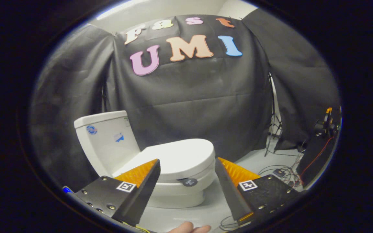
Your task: Open the toilet lid.
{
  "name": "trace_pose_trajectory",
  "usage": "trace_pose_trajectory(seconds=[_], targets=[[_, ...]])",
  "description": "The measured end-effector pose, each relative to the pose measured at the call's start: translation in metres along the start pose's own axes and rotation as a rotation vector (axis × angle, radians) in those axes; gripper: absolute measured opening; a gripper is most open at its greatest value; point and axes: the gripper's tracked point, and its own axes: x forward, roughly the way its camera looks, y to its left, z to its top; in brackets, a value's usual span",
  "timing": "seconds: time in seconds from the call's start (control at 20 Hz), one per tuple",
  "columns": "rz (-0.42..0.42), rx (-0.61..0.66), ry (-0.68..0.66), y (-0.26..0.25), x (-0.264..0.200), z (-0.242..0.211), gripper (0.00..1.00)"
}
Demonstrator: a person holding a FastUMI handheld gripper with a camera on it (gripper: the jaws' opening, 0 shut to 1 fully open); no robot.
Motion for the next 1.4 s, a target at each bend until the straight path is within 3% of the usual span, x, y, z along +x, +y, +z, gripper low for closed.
trace_pose_trajectory(seconds=[0.35, 0.6, 0.8, 1.05, 1.3, 1.4], targets=[[0.034, 0.215, -0.05, -0.004, 0.047, -0.01, 1.0], [0.023, 0.497, -0.021, -0.018, 0.083, -0.066, 1.0], [-0.003, 0.619, 0.089, -0.019, 0.095, -0.129, 1.0], [-0.051, 0.784, 0.082, -0.038, 0.101, -0.161, 1.0], [-0.054, 0.948, 0.15, -0.031, 0.121, -0.182, 0.96], [-0.073, 0.955, 0.193, -0.03, 0.125, -0.189, 0.78]])
